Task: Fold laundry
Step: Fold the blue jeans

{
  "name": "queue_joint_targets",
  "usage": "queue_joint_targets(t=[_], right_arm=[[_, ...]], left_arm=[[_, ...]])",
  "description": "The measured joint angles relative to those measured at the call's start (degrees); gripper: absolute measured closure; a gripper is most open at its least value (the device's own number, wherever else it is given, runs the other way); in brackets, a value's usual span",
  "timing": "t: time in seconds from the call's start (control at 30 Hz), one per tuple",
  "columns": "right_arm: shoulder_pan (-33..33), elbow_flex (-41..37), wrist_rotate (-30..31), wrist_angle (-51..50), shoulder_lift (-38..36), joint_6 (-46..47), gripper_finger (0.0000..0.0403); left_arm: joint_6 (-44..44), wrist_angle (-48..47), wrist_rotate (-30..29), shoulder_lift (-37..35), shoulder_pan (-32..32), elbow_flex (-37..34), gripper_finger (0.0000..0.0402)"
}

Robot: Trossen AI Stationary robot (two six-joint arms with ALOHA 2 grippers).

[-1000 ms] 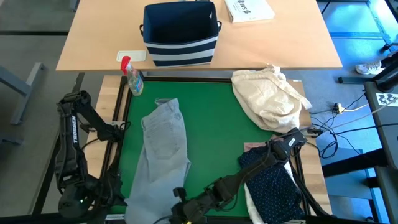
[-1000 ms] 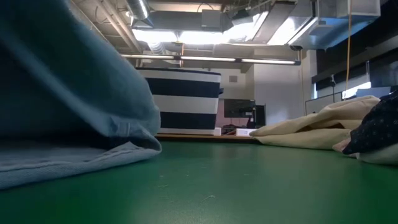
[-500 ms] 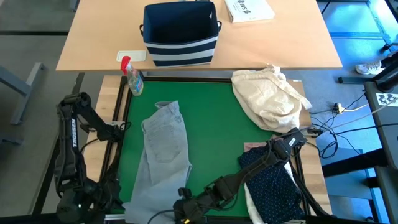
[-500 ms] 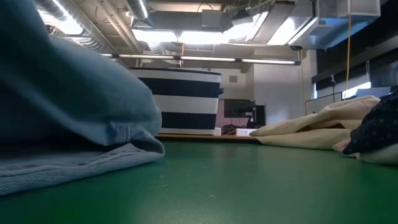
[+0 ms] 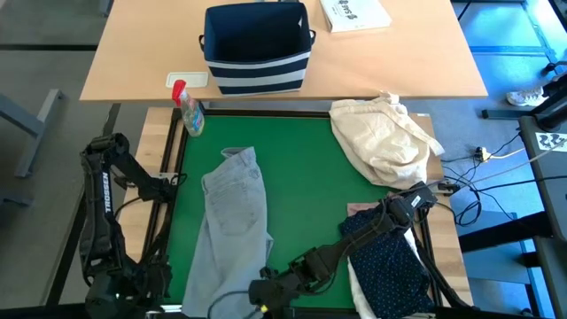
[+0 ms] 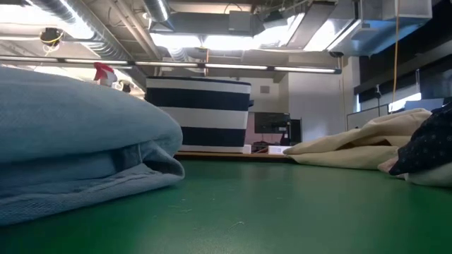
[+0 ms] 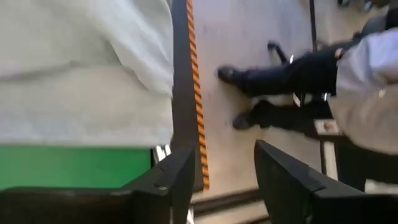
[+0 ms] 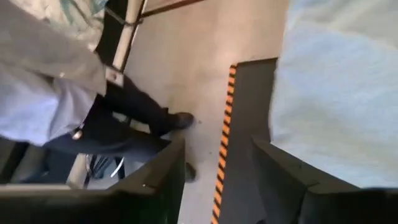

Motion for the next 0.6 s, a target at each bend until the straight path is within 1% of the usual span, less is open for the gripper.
queue_joint_targets(t=[0.03, 0.1, 0.2, 0.27, 0.33, 0.4, 0.47, 0.53, 0.6], right_arm=[[-0.29, 0.0, -0.02, -0.13, -0.38, 0.4, 0.0229], [-1.04, 0.0, -0.53, -0.12, -1.42, 1.77, 0.0231], [-1.7, 0.02, -0.92, -2.08, -4.05, 1.9, 0.0238], [-1.97, 0.02, -0.8, -7.36, -6.59, 1.08, 0.0244], [-1.88, 0.07, 1.7, -14.98, -9.29, -0.56, 0.0249], [-1.8, 0.1, 7.27, -23.61, -11.82, -2.9, 0.0256], [-1.93, 0.13, 11.78, -30.4, -13.54, -5.26, 0.0263], [-2.62, 0.11, 14.47, -35.5, -14.4, -7.82, 0.0271], [-3.61, -0.37, 15.04, -37.8, -14.62, -11.34, 0.0278]], left_arm=[[-0.2, -0.16, -1.34, -0.57, 0.05, 0.0, 0.0242], [-1.06, -0.29, -6.26, -1.67, 0.05, 0.0, 0.0235], [-1.42, -0.26, -17.27, -3.2, 0.2, 0.0, 0.0234], [-1.43, -0.52, -23.57, -3.52, 1.06, 0.0, 0.0237], [-1.91, -2.15, -27.86, -3.52, 2.84, 0.0, 0.024], [-3.11, -4.8, -29.67, -3.52, 5.54, 0.0, 0.0243], [-5.67, -9.48, -28.9, -3.54, 9.33, 0.0, 0.0244], [-8.52, -14.92, -25.86, -3.85, 13.95, 0.0, 0.0241], [-10.06, -21.01, -22.47, -4.53, 18.98, 0.0, 0.0232]])
